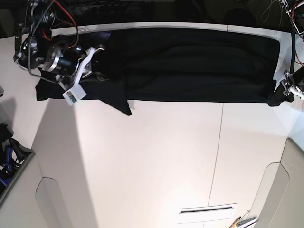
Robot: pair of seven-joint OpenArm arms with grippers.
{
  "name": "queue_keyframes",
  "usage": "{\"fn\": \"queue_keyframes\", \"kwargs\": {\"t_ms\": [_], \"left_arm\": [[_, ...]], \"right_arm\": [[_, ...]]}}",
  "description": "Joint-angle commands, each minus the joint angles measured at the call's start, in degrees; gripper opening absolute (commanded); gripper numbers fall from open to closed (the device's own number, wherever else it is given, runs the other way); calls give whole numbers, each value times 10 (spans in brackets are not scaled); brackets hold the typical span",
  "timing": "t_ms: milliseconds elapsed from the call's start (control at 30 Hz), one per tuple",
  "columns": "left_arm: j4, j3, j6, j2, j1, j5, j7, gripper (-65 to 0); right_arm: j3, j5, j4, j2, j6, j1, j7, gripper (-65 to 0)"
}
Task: Fold the T-shirt properly
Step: 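Grasp the folded bundle's end with the right gripper and fold it inward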
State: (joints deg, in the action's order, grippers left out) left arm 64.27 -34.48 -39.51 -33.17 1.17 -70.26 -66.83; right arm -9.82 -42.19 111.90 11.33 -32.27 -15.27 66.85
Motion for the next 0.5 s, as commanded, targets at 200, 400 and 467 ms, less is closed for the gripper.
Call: {"fn": "queue_keyframes", "kwargs": {"t_ms": [200,400,467], "left_arm": [[9,-4,-5,-14,-7,-20,13,-361],[9,-14,-5,-15,-7,-22,23,-361],[9,-35,-5,-15,-2,-24,9,-361]], "right_arm": [[-3,3,27,-20,-3,-57,-8,-613],[-3,-3,40,-20,-3,-52,-9,-320],[-3,-1,61,-20,-3,-47,-10,-320]]}}
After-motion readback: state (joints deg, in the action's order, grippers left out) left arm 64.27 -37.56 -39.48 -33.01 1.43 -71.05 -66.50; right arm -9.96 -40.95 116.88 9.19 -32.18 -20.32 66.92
